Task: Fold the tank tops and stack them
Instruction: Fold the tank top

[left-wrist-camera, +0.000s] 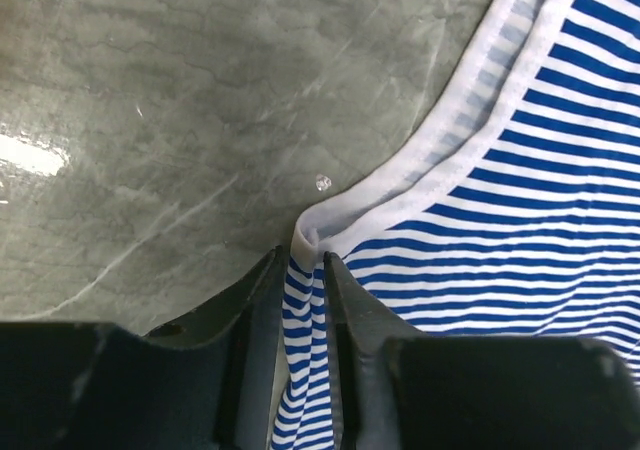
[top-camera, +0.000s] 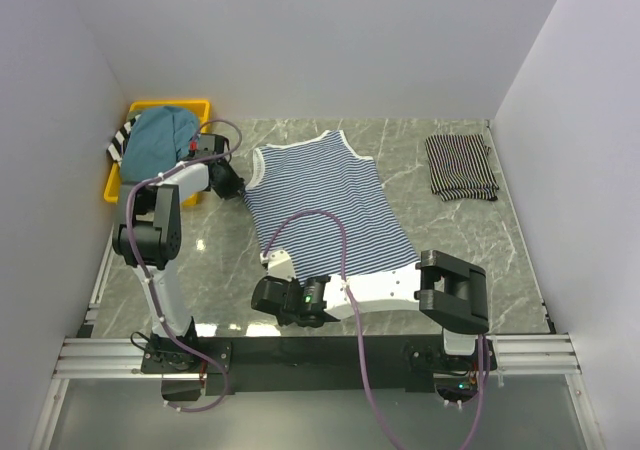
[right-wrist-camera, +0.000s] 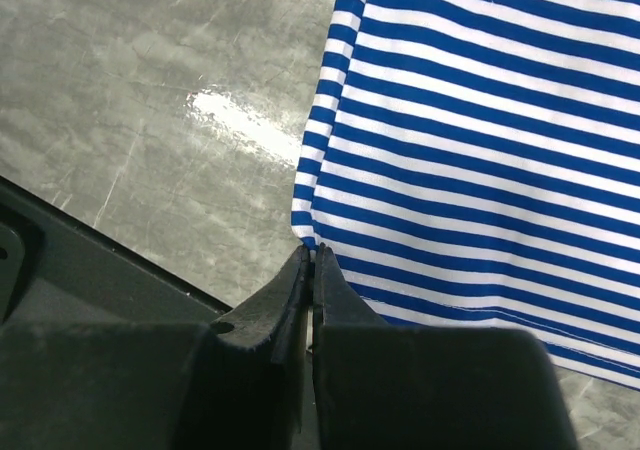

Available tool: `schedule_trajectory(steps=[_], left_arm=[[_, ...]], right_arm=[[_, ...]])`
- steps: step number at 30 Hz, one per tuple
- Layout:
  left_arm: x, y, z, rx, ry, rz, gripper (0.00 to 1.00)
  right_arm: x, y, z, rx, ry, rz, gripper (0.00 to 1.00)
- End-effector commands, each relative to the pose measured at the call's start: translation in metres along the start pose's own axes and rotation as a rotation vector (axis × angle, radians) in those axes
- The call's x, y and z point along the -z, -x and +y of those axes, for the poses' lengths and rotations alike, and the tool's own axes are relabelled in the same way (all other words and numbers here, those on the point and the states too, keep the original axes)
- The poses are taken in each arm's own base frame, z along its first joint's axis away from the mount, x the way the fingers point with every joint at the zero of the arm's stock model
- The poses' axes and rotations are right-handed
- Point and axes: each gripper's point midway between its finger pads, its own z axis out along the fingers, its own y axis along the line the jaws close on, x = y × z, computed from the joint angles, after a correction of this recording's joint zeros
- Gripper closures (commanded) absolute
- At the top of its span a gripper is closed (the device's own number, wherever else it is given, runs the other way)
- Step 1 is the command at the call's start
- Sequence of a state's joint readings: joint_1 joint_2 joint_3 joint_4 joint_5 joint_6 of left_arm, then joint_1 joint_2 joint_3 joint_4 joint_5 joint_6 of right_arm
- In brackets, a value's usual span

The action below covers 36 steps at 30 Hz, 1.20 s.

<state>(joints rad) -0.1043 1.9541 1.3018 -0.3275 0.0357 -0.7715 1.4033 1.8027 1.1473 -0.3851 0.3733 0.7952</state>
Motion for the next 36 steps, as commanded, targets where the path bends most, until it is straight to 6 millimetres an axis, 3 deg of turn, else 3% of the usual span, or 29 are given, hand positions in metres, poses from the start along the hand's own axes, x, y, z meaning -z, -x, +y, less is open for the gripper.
schedule_trajectory(steps=[1,4,8,13,16,23,28,31,36], left_arm=[[0.002,0.014,-0.009,-0.014,-0.008,-0.04,0.72],[0.002,0.018,-0.012,-0.016,-0.013,-0.048,0.8],[0.004,0.024,-0.017,-0.007,-0.018,-0.064,0.99],[0.017,0.041,-0.012,0.015,0.028,-0.136,0.99],[0.022,0.053,-0.009,0.042,0.056,-0.172,0.99],[0.034,0.074,-0.011,0.068,0.092,-0.234,0.99],[0.046,0.075,-0.044,0.035,0.042,-0.262,0.99],[0.041,0.068,-0.057,0.023,0.039,-0.252,0.99],[0.038,0.058,-0.097,-0.008,-0.01,-0.246,0.99]], right_arm=[[0.015,0.023,0.017,-0.032,0.05,-0.053,1.0],[0.016,0.022,0.019,-0.03,0.059,-0.048,1.0],[0.017,0.02,0.023,-0.036,0.083,-0.042,1.0],[0.018,0.018,0.036,-0.037,0.132,-0.026,1.0],[0.019,0.017,0.054,-0.027,0.184,-0.009,1.0],[0.027,0.031,0.083,-0.025,0.28,-0.016,1.0],[0.039,0.047,0.069,-0.079,0.284,-0.061,1.0],[0.044,0.055,0.049,-0.134,0.282,-0.089,1.0],[0.048,0.05,0.015,-0.227,0.274,-0.11,1.0]])
